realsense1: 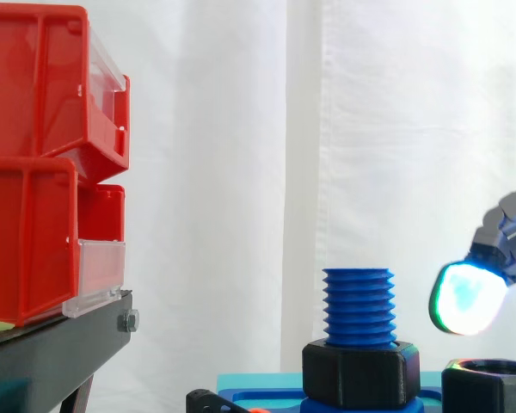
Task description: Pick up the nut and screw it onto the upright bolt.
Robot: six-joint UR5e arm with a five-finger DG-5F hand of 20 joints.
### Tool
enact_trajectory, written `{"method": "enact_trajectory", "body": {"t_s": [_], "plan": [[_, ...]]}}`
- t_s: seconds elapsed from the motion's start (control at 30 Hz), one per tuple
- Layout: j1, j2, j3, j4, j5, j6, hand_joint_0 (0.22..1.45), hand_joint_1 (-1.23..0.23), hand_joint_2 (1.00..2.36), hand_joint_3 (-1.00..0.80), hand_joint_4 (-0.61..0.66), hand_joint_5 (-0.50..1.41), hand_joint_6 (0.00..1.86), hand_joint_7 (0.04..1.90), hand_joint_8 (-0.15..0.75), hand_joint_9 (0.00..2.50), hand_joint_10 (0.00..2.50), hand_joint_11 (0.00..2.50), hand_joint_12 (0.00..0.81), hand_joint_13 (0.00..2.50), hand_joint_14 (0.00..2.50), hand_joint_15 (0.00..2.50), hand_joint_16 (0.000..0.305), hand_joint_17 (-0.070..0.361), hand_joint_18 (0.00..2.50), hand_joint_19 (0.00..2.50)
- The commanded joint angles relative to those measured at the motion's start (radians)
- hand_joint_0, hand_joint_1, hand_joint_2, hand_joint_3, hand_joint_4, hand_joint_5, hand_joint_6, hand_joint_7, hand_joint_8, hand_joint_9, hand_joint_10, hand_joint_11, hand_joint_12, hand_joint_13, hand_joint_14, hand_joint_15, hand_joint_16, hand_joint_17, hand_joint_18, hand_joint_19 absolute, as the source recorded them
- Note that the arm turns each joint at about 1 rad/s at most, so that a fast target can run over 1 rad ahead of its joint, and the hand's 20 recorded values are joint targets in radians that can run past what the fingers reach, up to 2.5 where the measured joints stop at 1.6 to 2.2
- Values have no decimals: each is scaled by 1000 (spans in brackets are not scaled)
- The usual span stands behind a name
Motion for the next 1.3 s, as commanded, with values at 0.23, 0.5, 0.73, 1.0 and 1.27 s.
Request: {"method": "enact_trajectory", "body": {"t_s": [0.23,0.5,0.73,1.0,1.27], "plan": [[4,0,-1,133,8,-98,404,-819,1000,-500,249,-255,502,809,308,330,0,32,439,266,0,0,63,142,258,77],[5,-1,0,136,22,-98,406,-853,1000,-500,262,-260,502,822,308,316,2,57,440,255,0,0,64,143,271,72],[13,-1,0,137,39,-100,410,-864,1000,-500,262,-260,502,822,308,318,0,58,440,260,0,0,64,143,283,73],[22,-1,0,148,88,-107,406,-842,1000,-500,272,-258,502,839,312,319,0,71,443,258,0,0,64,145,284,79],[38,-41,0,205,156,-124,407,-831,1000,-500,272,-257,502,836,314,317,0,55,444,256,0,0,64,145,283,77]]}}
